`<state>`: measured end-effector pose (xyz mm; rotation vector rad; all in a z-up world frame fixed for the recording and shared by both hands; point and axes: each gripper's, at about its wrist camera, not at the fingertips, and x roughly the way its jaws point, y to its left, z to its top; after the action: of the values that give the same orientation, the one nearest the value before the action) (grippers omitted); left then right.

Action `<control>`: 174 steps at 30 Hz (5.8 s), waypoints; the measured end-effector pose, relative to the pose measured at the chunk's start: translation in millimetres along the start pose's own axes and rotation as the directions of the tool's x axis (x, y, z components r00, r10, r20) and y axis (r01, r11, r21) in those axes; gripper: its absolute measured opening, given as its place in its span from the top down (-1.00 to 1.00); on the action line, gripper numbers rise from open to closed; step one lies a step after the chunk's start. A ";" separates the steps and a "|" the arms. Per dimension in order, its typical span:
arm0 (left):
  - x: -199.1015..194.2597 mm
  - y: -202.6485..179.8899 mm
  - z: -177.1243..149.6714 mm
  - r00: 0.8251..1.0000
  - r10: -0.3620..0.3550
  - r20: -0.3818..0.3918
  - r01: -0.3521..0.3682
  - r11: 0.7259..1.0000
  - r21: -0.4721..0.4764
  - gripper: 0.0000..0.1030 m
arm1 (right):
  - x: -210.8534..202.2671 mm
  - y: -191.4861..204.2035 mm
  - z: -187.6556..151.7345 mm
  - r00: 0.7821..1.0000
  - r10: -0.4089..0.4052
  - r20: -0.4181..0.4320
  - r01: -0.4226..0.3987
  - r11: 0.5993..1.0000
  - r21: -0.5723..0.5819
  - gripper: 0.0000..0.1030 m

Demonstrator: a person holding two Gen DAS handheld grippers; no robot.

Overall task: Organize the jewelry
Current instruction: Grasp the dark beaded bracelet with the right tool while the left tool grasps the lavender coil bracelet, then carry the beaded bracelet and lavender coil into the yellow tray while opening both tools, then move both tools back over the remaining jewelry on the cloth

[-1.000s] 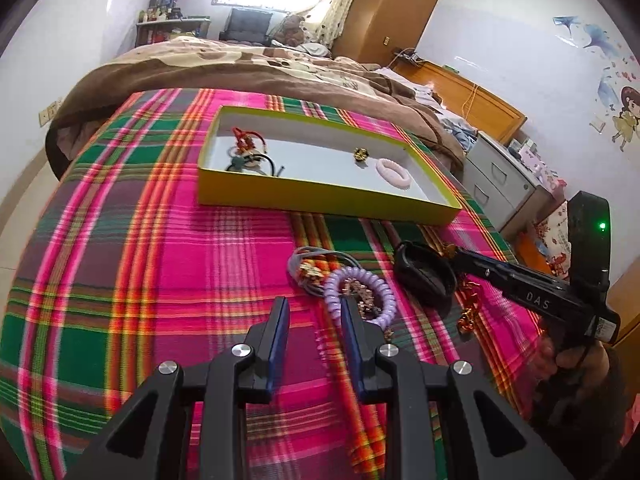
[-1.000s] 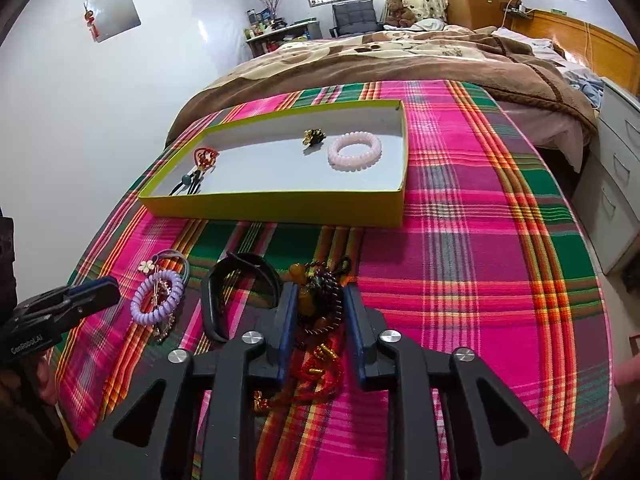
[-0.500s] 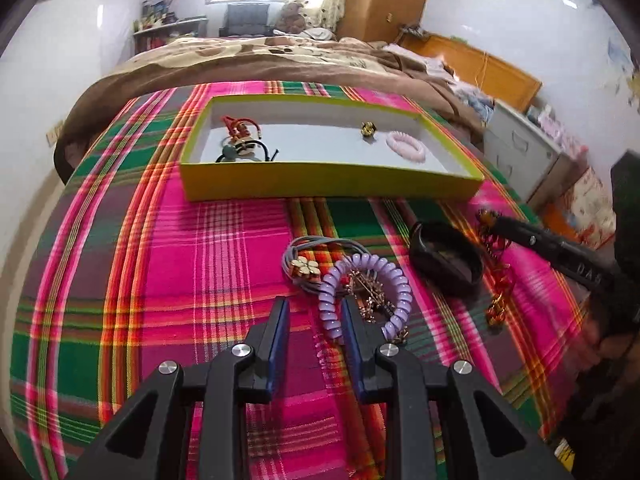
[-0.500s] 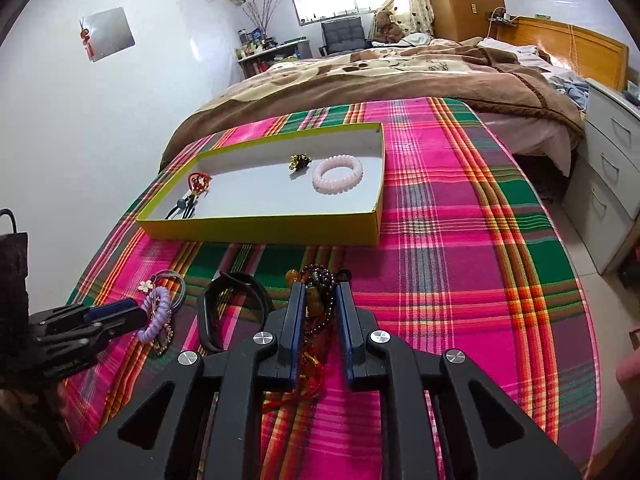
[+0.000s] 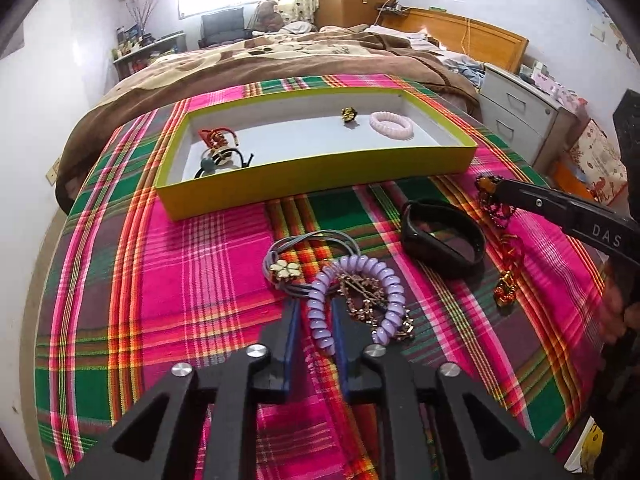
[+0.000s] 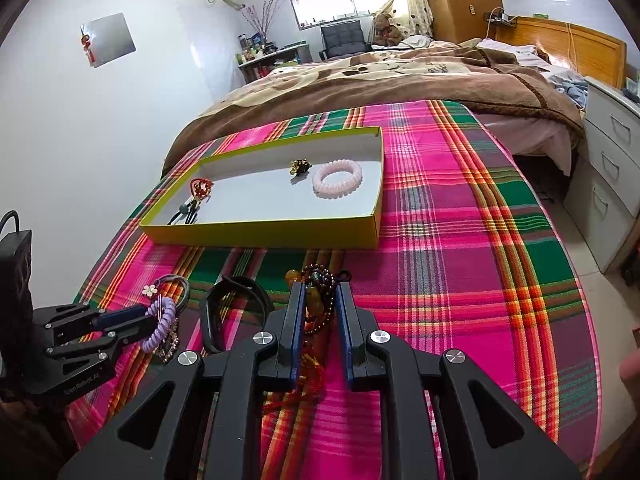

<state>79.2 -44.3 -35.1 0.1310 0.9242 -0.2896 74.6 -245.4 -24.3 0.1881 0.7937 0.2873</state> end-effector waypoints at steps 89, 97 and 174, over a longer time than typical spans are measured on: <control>99.4 82.8 158.2 0.999 -0.053 0.011 0.054 0.986 -0.159 0.82 | 90.2 37.8 83.4 0.997 -0.026 -0.070 0.020 0.997 -0.078 0.70; 109.9 84.7 158.7 0.998 -0.053 -0.015 0.049 0.984 -0.173 0.82 | 99.2 40.5 81.9 0.995 -0.042 -0.093 0.033 0.995 -0.097 0.69; -56.9 43.8 14.8 0.984 0.012 0.177 0.015 0.989 -0.150 0.44 | -17.9 46.9 19.3 0.996 -0.062 0.058 0.066 0.996 -0.060 0.06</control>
<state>71.5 4.7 18.8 -0.0352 0.7665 -0.2276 68.1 -208.0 13.8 0.1124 0.7325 0.2447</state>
